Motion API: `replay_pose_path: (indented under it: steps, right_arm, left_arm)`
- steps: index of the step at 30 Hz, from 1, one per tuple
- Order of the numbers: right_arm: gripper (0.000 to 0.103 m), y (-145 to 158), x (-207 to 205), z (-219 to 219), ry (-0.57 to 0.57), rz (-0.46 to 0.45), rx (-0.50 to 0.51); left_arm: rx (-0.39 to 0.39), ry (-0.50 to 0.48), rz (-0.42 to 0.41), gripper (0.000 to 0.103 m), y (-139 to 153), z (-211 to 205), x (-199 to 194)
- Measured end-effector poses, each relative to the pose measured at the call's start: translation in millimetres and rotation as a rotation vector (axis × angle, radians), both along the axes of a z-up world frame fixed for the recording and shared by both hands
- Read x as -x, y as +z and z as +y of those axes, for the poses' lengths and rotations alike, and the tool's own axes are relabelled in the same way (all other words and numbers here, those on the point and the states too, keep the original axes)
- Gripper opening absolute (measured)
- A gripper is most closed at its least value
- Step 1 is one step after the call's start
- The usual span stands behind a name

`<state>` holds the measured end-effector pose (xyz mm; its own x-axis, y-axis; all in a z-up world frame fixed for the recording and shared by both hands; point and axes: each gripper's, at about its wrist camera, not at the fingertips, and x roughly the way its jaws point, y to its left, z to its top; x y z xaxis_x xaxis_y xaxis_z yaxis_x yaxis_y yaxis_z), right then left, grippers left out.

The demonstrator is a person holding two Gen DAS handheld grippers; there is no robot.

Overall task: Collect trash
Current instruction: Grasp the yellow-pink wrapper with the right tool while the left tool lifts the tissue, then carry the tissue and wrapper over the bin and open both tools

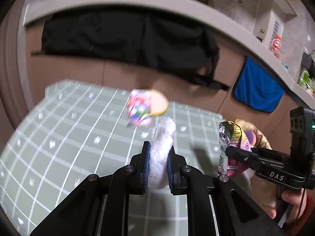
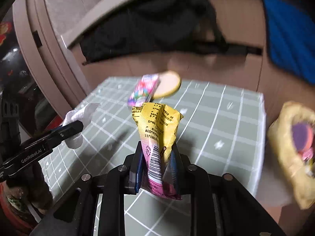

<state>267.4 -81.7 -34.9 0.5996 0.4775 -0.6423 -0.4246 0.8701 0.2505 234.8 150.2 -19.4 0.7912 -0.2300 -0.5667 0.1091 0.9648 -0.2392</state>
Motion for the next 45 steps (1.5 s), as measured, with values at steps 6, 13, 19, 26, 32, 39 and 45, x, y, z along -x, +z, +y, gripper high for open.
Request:
replay_pose_path:
  steps: [6, 13, 19, 26, 32, 39, 45]
  right_arm:
    - [0.022, 51.8, 1.3, -37.3, 0.004, -0.143, -0.002]
    - [0.022, 97.6, 7.6, -89.1, -0.023, -0.275, 0.021]
    - [0.022, 122.6, 16.0, -141.3, -0.098, -0.345, 0.02]
    - [0.022, 139.9, 24.3, -182.6, -0.17, -0.393, 0.022]
    - [0.022, 143.2, 30.8, -213.7, -0.222, -0.409, 0.025]
    - [0.022, 137.5, 30.3, -242.4, -0.275, -0.405, 0.052]
    - [0.022, 125.6, 22.0, -267.3, -0.318, -0.366, 0.035]
  left_arm:
    - [-0.046, -0.007, -0.114, 0.015, 50.3, -48.3, -4.2]
    - [-0.067, -0.033, -0.213, 0.015, 88.4, -107.4, -11.3]
    - [-0.108, -0.088, -0.318, 0.015, 118.0, -156.5, -8.9]
    - [-0.104, -0.173, -0.355, 0.015, 134.9, -205.1, -9.9]
    - [-0.093, -0.256, -0.347, 0.015, 133.5, -246.7, -11.4]
    - [-0.086, -0.318, -0.306, 0.015, 119.9, -286.6, -27.2]
    - [-0.075, -0.349, -0.267, 0.015, 106.6, -308.1, -38.6]
